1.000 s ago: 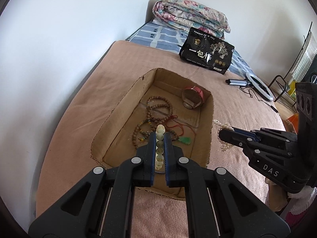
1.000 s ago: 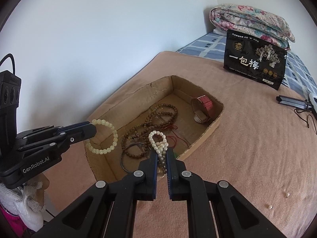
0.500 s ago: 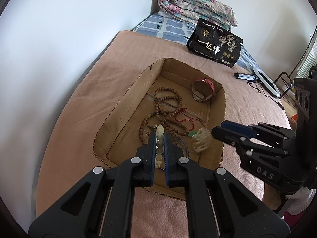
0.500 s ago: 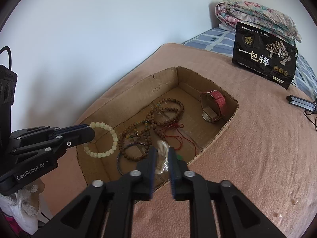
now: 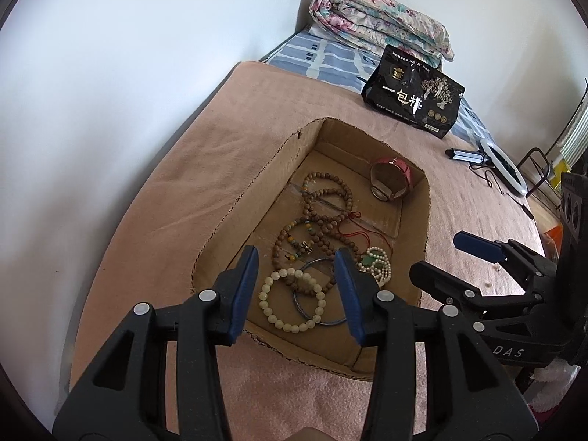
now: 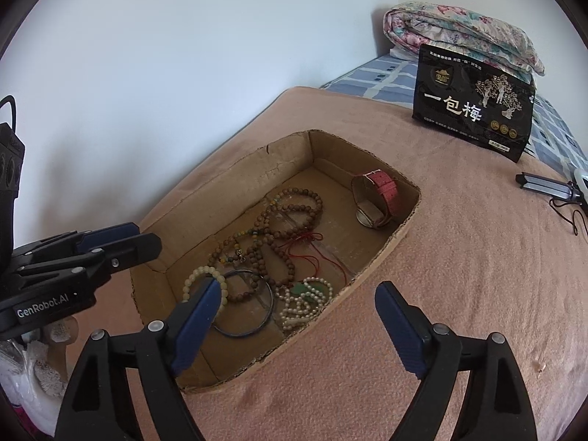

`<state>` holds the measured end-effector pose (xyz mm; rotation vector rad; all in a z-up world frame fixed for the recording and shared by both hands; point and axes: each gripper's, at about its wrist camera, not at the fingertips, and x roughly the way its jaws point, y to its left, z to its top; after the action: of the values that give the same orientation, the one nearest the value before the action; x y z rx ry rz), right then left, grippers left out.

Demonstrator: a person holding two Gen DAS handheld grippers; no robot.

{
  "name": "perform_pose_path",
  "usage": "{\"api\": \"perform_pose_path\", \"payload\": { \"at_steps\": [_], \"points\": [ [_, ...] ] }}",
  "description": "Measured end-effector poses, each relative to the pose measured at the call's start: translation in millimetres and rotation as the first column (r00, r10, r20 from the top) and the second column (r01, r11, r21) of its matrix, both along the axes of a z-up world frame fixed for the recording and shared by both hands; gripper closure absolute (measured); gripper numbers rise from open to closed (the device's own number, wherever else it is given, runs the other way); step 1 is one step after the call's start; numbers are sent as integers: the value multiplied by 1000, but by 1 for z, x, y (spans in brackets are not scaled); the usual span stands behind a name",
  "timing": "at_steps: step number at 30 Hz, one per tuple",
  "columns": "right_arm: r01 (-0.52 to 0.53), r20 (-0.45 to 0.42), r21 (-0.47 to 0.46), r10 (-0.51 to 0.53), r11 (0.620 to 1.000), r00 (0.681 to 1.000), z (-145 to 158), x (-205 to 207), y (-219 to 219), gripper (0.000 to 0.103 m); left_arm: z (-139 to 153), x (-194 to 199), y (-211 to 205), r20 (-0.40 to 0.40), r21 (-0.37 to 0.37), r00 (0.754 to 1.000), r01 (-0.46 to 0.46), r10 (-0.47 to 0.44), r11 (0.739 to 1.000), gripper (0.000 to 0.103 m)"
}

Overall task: Organize jewelry
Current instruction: 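Open both tools dropping the bracelet and necklace into the box, then move both tools to the two loose pearl earrings on the blanket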

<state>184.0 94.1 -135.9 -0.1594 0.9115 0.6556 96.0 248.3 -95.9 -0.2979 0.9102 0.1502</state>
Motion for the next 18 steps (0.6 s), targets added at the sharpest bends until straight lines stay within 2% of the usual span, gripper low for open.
{"api": "perform_pose_path", "payload": {
  "at_steps": [18],
  "points": [
    [70, 46, -16, -69, 997, 997, 19, -9, -40, 13, 26, 0, -37, 65, 38, 997, 31, -34, 999, 59]
  ]
}}
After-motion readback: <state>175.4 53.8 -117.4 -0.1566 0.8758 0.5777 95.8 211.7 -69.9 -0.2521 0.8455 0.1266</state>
